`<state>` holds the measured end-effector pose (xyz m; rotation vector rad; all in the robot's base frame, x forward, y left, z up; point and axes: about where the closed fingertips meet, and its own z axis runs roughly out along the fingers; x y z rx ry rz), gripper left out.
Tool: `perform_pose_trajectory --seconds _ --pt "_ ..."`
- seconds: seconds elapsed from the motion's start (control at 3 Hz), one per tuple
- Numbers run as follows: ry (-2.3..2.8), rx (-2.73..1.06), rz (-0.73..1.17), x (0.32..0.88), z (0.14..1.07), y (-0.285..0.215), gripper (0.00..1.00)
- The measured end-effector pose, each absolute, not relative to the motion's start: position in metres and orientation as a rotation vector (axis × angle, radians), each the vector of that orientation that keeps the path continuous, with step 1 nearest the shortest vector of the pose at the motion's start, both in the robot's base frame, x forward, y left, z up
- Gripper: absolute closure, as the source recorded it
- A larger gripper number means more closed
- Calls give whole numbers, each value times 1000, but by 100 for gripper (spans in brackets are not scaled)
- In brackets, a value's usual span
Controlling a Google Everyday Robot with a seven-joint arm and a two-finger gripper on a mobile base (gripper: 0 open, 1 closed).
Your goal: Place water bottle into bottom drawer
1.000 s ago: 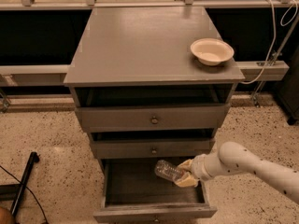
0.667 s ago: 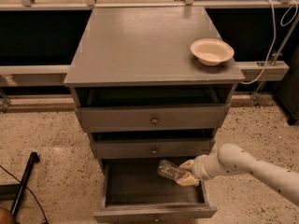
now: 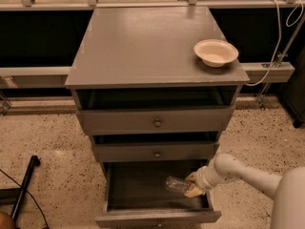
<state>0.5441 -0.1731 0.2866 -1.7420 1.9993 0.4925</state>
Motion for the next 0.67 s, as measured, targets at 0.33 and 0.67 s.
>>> perform_pose_trajectory --seconds 0.33,0.67 --pt "2000 -1796 507 543 237 -175 85" --pt "2004 -1821 556 539 197 -167 62"
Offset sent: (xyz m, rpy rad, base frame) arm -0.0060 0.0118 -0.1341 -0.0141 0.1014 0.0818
